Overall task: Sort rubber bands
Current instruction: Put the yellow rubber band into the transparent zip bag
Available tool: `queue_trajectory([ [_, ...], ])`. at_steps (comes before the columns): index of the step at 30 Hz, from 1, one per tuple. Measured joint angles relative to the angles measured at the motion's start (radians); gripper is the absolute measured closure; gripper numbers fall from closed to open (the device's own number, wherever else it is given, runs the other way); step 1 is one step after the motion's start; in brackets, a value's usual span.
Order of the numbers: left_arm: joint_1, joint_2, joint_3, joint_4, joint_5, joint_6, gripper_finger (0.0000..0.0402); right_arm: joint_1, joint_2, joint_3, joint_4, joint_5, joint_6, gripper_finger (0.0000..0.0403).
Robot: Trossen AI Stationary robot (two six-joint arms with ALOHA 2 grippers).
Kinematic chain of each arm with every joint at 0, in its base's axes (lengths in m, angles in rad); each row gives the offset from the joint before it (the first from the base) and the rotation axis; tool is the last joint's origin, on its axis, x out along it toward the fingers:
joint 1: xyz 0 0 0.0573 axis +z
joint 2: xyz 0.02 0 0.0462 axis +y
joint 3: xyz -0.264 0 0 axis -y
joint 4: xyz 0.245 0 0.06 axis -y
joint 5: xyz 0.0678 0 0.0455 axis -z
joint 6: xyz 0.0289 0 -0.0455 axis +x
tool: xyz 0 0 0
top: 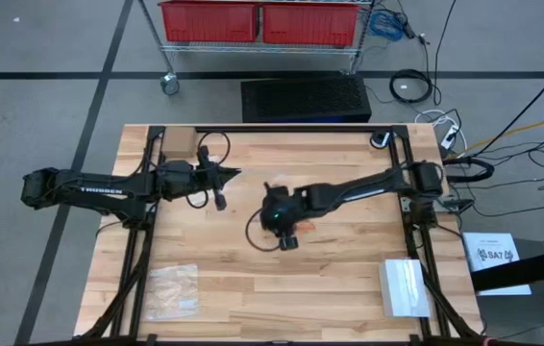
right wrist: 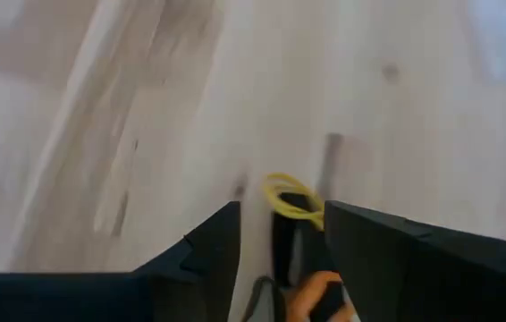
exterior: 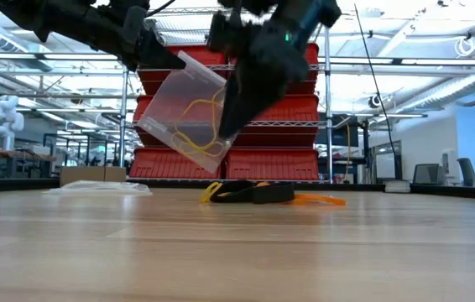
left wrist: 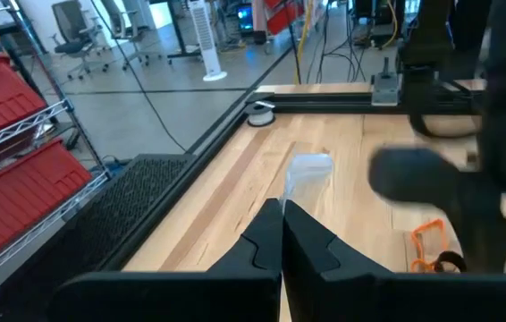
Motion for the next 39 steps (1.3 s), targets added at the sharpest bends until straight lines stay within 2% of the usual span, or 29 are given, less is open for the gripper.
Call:
queue_trajectory([
  [4,0.000,0.000,0.000,-0.002,-0.001,0.000,0.0401,0.010,0.062,0.000,0.030,0.002,-0.118,0.0231],
  [11,0.000,0.000,0.000,-0.003,-0.002,0.000,0.0401,0.016,0.112,0.000,0.043,0.099,-0.241,0.0231],
  [25,0.000,0.000,0.000,-0.003,-0.002,0.000,0.0401,0.014,0.114,0.000,0.074,0.096,-0.315,0.0306],
  [34,0.000,0.000,0.000,-0.002,-0.002,0.016,0.0401,0.014,0.114,0.000,0.073,0.120,-0.370,0.0285],
  [39,0.000,0.000,0.000,-0.002,-0.002,0.016,0.0401,0.014,0.119,0.000,0.077,0.126,-0.402,0.0288],
])
